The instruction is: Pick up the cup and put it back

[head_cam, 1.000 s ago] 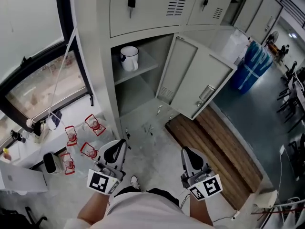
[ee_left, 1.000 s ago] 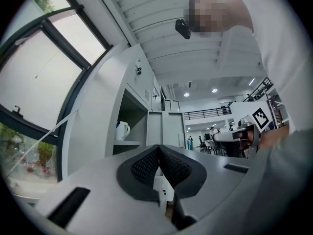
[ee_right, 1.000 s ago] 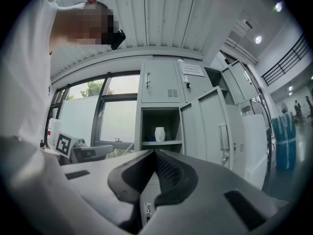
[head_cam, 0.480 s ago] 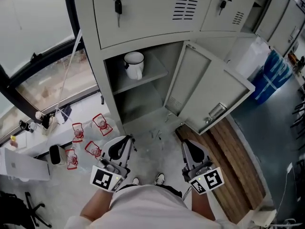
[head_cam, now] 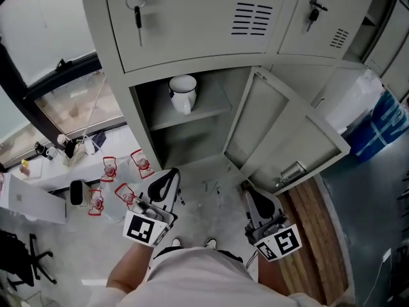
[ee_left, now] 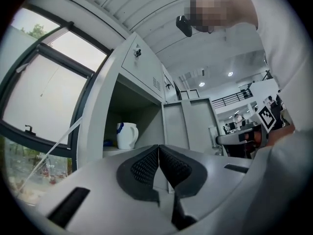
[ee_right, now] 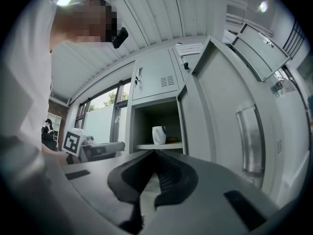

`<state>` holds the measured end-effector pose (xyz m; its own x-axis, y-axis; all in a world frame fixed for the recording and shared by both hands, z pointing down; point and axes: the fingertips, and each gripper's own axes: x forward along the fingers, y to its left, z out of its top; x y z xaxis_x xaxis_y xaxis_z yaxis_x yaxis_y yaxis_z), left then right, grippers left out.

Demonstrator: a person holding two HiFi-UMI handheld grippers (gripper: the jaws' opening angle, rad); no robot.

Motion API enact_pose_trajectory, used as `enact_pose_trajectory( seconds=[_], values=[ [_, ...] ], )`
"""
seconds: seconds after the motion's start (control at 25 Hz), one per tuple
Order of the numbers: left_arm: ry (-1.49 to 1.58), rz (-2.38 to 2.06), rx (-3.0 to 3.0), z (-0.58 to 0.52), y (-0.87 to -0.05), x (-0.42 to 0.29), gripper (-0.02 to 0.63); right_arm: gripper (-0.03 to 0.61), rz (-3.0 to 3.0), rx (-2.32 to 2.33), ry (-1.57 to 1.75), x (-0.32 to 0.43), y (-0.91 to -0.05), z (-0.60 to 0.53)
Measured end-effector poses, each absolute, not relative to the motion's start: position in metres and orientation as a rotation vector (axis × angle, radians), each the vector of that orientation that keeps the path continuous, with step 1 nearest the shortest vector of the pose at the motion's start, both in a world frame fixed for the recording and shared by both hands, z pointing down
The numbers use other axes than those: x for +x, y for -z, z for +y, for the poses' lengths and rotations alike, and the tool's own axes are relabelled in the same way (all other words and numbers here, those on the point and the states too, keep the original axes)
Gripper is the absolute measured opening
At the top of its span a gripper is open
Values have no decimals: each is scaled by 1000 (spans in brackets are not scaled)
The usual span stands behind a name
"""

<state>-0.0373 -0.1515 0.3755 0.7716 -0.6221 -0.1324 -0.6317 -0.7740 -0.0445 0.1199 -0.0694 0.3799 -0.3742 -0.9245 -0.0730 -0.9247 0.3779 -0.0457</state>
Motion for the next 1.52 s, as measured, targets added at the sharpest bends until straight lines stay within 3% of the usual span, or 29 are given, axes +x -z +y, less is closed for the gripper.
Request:
enact_pose_trajectory(
  seconds=[0.48,0.6,1.52],
  values=[
    [-183,1096,-2815,-203,-356,0,28,17,2599,-1594,33,118,-390,-78],
    [-202,1105,-2821,-213,-351,5,78,17,2597,-1593,43,123,-392,-76],
    [-225,1327,-2855,-290,-333,27,184,17,2617,-1512,62,133,-396,-81]
  ],
)
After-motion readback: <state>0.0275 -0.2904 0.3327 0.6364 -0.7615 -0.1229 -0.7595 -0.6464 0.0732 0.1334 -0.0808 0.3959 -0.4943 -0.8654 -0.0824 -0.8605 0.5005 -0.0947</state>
